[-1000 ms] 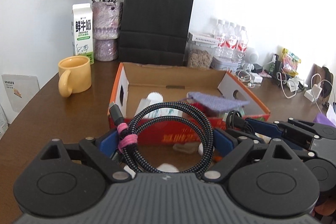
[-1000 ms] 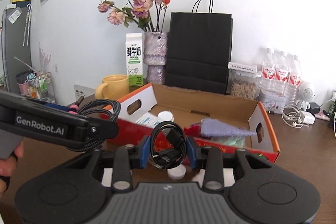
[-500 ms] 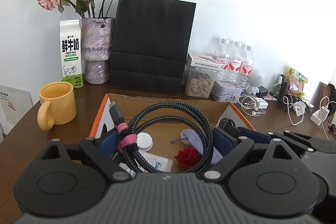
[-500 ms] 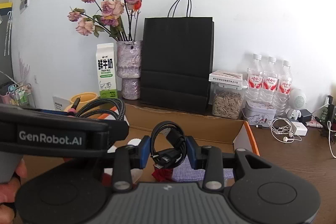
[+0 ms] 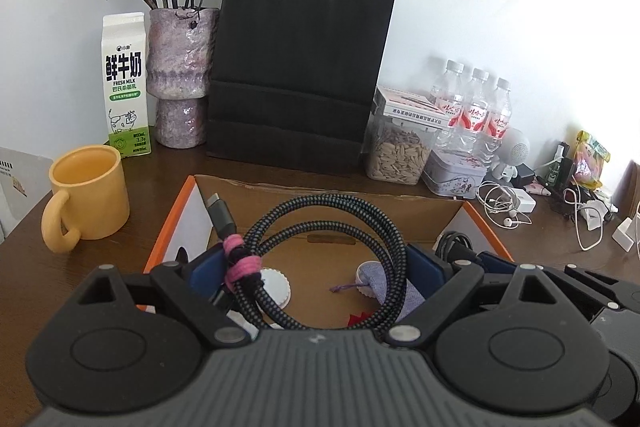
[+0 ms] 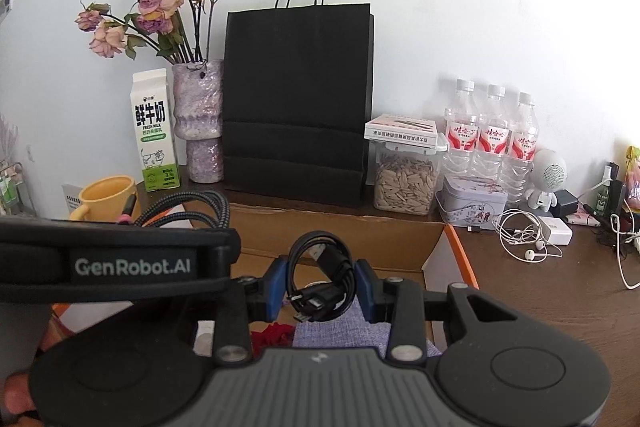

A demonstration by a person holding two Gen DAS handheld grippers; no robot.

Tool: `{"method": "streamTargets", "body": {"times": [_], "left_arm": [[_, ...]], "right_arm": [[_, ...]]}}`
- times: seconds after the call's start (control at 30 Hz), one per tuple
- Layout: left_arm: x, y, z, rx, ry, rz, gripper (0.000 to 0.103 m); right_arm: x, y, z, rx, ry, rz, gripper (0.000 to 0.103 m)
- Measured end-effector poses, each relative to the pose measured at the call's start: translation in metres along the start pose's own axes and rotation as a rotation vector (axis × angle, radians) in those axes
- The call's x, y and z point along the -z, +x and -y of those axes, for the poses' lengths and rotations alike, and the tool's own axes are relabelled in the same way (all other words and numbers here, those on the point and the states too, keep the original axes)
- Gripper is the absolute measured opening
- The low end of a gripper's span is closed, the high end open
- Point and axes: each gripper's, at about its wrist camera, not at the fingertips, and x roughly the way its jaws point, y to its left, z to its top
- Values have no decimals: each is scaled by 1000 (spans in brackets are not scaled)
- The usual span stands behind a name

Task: Organize objects
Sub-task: 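Carry both black cables over the cardboard box with both tools, then lower the cables into the box while both tools open to release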

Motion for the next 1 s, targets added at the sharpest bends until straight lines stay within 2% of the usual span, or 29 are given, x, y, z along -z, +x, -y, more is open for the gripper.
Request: {"method": "streamTargets", "body": {"times": [0.13, 0.17, 0.2, 0.23, 0.3, 0.6, 1.0], "left_arm": [[-1, 7, -3, -15, -21, 19, 95], [0, 8, -5, -24, -33, 24, 97], [0, 8, -7, -28, -43, 21, 100], [0, 9, -8, -28, -52, 17, 103], [-1, 10, -9, -37, -56, 7, 103], [2, 10, -7, -38, -34, -2, 103], [5, 0, -3, -38, -1, 16, 103]], "right_arm": [[3, 6, 0, 8, -2, -22, 37], [3, 7, 0, 18, -4, -28, 40], [4, 8, 0, 32, -3, -37, 59], [4, 9, 1, 40, 3, -37, 84], [5, 8, 4, 33, 14, -28, 99], [5, 8, 7, 7, 30, -39, 103], [8, -1, 5, -8, 20, -21, 103]]}}
